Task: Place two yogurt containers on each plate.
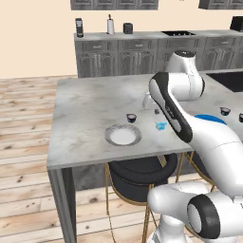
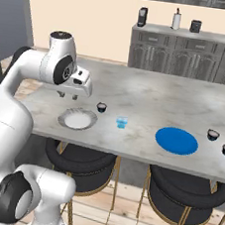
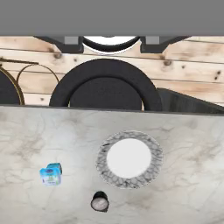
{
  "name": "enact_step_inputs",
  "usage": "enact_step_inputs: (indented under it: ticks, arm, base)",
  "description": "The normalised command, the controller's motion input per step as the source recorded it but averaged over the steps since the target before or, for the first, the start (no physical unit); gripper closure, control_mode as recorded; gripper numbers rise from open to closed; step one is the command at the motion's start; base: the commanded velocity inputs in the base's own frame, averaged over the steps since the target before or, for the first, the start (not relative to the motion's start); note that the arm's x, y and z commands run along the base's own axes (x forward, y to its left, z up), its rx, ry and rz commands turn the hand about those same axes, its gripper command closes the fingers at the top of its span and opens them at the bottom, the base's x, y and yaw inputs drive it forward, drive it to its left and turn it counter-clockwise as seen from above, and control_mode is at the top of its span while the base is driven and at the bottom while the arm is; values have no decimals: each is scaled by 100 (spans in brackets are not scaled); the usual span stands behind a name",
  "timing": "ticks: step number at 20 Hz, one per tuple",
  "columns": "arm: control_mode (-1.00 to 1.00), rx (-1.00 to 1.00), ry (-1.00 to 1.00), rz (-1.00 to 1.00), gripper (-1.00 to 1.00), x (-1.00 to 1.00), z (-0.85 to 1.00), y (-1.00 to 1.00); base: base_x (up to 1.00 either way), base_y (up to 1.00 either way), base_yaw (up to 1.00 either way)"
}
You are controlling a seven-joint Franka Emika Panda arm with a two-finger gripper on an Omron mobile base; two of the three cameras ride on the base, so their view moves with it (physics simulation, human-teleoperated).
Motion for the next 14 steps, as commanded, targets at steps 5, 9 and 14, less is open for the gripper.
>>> enact_step_inputs:
  ticks: [5, 9, 14]
  arm:
    - [-100, 0, -2, 0, -100, -42, -1, 0]
    - [-100, -3, 7, 0, -100, -1, -44, -2]
    - [-100, -2, 6, -1, -100, 55, -36, 0]
  base:
    - [0, 0, 0]
    - [0, 0, 0]
    - [0, 0, 0]
